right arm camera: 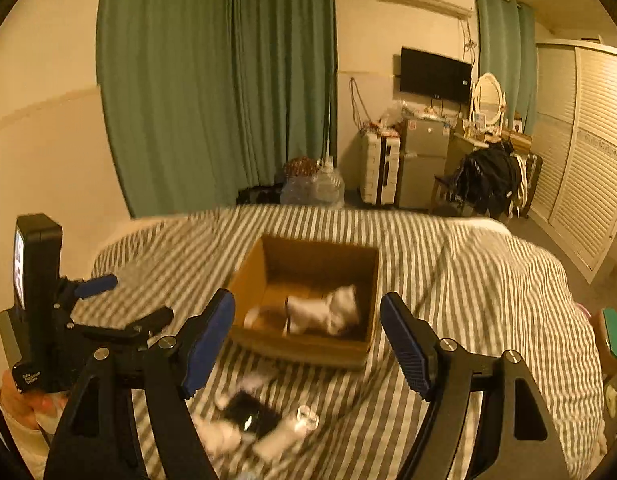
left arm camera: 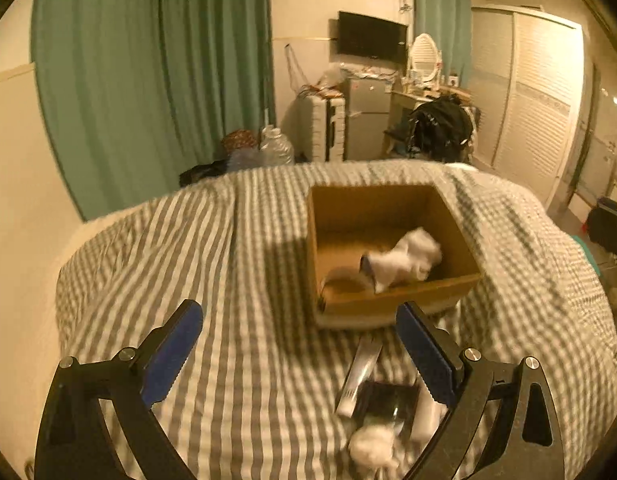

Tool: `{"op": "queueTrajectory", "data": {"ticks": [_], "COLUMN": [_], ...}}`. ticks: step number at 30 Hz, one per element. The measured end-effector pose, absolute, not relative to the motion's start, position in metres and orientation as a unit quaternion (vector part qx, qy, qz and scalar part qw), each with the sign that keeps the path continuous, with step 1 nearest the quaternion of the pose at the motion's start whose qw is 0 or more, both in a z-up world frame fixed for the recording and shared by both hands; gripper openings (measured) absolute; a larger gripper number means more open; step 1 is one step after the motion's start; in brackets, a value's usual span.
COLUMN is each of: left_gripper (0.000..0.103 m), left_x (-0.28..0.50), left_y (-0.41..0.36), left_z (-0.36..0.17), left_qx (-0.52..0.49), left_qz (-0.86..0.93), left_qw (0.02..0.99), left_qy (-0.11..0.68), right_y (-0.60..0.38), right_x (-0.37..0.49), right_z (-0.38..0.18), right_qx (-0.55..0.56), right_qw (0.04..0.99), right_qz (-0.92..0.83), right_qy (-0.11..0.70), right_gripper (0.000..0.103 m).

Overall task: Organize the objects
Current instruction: 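Grasp the tissue pack with the right gripper while the left gripper reaches the figurine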

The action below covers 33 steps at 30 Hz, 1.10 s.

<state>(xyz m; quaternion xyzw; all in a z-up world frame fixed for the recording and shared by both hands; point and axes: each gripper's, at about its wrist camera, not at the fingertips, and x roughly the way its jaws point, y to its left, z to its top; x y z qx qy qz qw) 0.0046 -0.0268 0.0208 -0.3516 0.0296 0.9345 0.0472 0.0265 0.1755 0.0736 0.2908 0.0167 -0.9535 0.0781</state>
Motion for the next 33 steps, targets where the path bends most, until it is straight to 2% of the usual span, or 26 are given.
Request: {"op": "queueTrajectory", "data": {"ticks": [8, 15, 20, 22, 23, 28, 33], "left_gripper": [0.100, 0.100, 0.100, 0.100, 0.100, 0.100, 0.100], "left_x": [0.046, 0.061, 0.060, 0.061, 0.061, 0.060, 0.058], "left_y": [-0.027, -0.024, -0.027, -0.027, -0.027, -0.023, -0.014], "left_z": [-0.063, -0.104, -0.107, -0.107, -0.107, -0.107, -0.109], "left_qx": [-0.403, -0.422, -0.424, -0.425, -0.425, -0.430, -0.449], "left_qz": [0.914, 0.904, 0.903, 0.902, 0.902, 0.900, 0.889], "left_qw": [0.029, 0.031, 0.038, 0.039, 0.039, 0.046, 0.076], "left_qy": [0.033, 0.066, 0.055, 0.057, 0.057, 0.054, 0.039], "right_y": [0.149, 0.140, 0.130, 0.127, 0.126, 0.129, 0.144], "right_x": [0.052, 0.067, 0.073, 0.073, 0.072, 0.073, 0.069], "right_z": [-0.033, -0.108, -0.129, -0.132, -0.134, -0.131, -0.099], "right_qx": [0.399, 0.490, 0.521, 0.525, 0.526, 0.522, 0.477], "right_qw": [0.081, 0.098, 0.124, 0.136, 0.141, 0.152, 0.144], "right_qz": [-0.913, -0.866, -0.844, -0.840, -0.838, -0.839, -0.867], "right_qy": [0.036, 0.024, 0.027, 0.026, 0.024, 0.013, 0.013], "right_gripper": [0.075, 0.073, 0.053, 0.040, 0.037, 0.029, 0.027]}}
